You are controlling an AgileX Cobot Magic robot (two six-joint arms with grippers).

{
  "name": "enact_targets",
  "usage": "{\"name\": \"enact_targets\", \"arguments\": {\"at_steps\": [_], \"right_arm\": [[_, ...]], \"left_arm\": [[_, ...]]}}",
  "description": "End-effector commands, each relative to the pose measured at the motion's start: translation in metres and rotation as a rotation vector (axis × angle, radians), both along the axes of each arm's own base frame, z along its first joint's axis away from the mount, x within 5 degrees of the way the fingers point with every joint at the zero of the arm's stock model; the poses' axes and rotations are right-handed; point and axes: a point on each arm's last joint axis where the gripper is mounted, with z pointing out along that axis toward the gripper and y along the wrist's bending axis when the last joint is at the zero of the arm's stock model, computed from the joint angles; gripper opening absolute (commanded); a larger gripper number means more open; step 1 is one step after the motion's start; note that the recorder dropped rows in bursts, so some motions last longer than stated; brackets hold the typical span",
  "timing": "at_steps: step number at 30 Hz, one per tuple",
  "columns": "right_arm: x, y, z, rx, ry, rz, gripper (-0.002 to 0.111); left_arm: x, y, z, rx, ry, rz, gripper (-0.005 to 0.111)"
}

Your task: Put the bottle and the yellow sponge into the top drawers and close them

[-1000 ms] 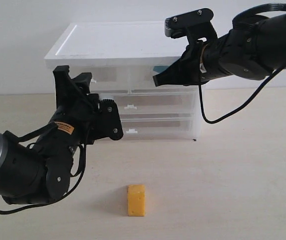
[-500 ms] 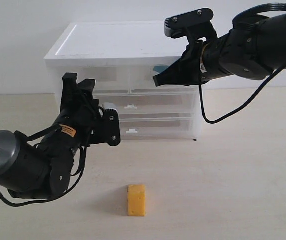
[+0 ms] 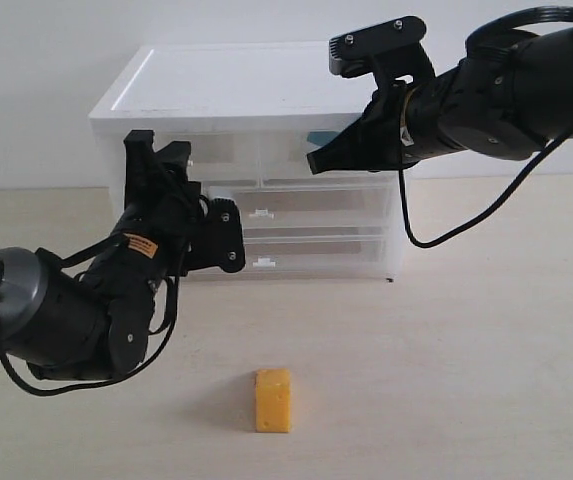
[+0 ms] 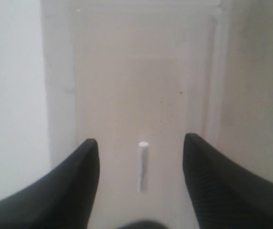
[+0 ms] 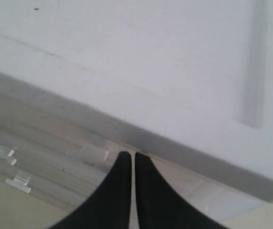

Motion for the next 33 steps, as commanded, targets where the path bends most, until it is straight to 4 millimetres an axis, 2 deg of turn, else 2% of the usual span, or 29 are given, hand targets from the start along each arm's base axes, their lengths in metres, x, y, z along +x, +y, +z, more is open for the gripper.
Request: {"name": "enact_targets", "arguments": {"at_steps": [1,4,15,20,22,27,33], "right_arm": [[0.002,0.000,0.006,-0.002,-0.024,0.009,0.000],[0.002,0.000,0.006,-0.002,-0.024,0.009,0.000],[0.002,0.000,0.006,-0.005,-0.024,0.009,0.000],[0.002,-0.001,0.006,-0.008,-0.020,0.004,0.000],[0.002,-0.001,0.006,-0.008,-0.021,0.006,0.000],[0.002,0.000,0.006,-0.006,-0.024,0.011,0.000],[0.002,0.000,0.006,-0.006,-0.026,0.013,0.000]], "left_arm": [[0.006,0.009,0.002,-0.013,-0.016,0.012,0.050],[0.009,0.014,0.002,-0.008,-0.020,0.017,0.050],[0.009,0.009,0.004,-0.008,-0.032,-0.028,0.050],[0.020,0.003,0.012,-0.037,-0.067,-0.024,0.050],[0.023,0.002,0.009,-0.037,-0.064,-0.025,0.050],[0.029,0.000,-0.018,0.044,-0.030,-0.007,0.042],[0.030,0.007,-0.023,-0.007,0.001,0.069,0.042]]}}
